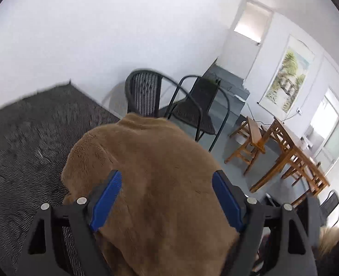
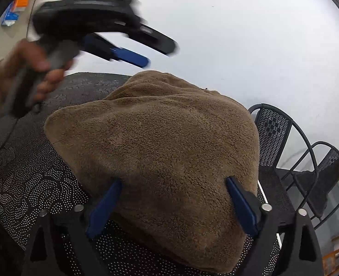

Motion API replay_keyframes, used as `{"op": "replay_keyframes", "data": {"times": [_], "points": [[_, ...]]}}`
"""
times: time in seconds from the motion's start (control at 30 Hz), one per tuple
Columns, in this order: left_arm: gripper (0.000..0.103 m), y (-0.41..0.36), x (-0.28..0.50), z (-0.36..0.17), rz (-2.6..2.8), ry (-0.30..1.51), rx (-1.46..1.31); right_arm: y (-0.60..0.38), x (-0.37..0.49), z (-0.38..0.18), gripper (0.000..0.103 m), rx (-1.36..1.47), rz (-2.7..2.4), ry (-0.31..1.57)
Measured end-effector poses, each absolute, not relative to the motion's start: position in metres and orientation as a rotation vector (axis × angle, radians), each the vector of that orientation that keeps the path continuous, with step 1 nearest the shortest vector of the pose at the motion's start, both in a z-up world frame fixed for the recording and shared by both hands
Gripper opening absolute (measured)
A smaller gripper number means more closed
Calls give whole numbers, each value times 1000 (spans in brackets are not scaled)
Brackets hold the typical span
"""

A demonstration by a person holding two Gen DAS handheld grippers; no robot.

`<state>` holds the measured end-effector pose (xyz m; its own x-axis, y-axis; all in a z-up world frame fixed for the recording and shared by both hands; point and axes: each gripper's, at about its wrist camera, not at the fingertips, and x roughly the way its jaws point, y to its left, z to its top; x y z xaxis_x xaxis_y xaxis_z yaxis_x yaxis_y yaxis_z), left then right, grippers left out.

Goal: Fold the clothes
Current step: 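Set the bundle down on the mat and open both grippers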

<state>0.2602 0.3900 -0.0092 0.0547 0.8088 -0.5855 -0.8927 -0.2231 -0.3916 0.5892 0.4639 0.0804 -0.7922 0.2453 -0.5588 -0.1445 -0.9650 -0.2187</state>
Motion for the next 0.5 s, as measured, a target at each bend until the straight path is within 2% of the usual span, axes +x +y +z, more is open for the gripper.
{"op": "replay_keyframes", "data": {"times": [0.17,0.5], "points": [[84,411,237,-46,1572,157,-990,464,590,79,102,-887,2789,-246],[84,403,232,-66,1536,130,-982,456,586,84,102,-904,2778,-237]]}}
